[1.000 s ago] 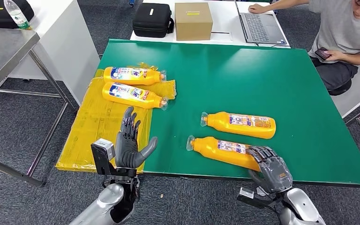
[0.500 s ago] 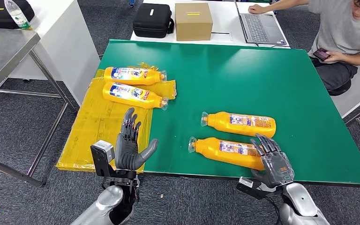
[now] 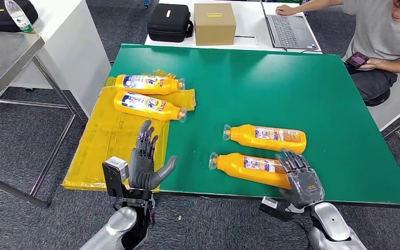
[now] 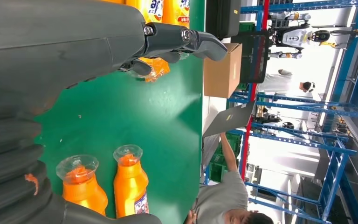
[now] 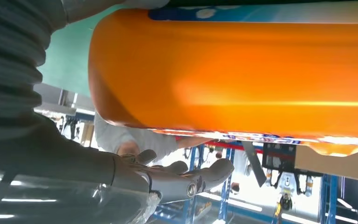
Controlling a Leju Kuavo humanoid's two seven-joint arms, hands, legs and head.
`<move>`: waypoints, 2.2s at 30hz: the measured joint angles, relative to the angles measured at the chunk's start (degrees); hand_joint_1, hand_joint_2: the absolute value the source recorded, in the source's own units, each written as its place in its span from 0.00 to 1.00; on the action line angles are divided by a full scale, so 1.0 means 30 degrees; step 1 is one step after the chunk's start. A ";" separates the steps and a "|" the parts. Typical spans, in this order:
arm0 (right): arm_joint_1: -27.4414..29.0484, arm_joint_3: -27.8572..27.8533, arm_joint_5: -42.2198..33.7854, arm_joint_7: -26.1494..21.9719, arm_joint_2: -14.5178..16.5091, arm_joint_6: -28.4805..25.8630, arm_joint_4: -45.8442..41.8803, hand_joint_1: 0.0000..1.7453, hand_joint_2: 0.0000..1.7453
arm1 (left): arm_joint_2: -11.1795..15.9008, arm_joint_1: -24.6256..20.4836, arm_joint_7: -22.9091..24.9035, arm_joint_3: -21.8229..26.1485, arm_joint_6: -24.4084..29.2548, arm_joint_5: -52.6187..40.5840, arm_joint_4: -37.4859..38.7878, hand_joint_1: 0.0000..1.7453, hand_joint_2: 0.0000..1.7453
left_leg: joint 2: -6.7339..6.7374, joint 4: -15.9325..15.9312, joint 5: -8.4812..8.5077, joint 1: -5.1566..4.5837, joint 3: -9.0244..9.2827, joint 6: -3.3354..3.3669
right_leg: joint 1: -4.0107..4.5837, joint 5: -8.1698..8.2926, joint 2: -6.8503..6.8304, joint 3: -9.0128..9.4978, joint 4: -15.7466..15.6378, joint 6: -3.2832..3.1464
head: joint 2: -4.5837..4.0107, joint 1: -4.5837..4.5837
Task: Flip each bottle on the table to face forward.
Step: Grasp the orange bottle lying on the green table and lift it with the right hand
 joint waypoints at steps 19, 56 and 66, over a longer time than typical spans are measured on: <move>0.2123 0.0503 0.1039 0.2009 -0.0632 0.5304 -0.7552 0.00 1.00 | 0.0020 0.0282 0.0255 0.0391 -0.0319 -0.0630 -0.0390 0.00 1.00 | -0.0002 -0.0001 -0.0004 0.0000 -0.0042 -0.0003 | 0.0000 -0.0004 -0.0005 -0.0038 0.0001 -0.0001 | 0.0000 -0.0002; 0.0542 -0.0177 -0.1069 0.3697 0.1140 0.6228 -0.3753 0.00 1.00 | -0.0055 -0.0074 0.1834 0.0235 -0.1592 -0.0481 -0.0317 0.00 1.00 | 0.0001 -0.0001 -0.0002 0.0001 -0.0041 -0.0003 | 0.0001 -0.0002 0.0003 -0.0048 0.0000 -0.0002 | 0.0000 0.0000; -0.0292 -0.0171 -0.2417 0.3715 0.1297 0.8609 -0.2672 1.00 1.00 | -0.0149 -0.0405 0.1861 0.0053 -0.1708 -0.0327 0.0060 0.00 1.00 | 0.0087 -0.0001 -0.0007 0.0004 0.0039 -0.0004 | 0.0003 0.0004 0.0056 -0.0010 -0.0005 -0.0009 | 0.0000 0.0002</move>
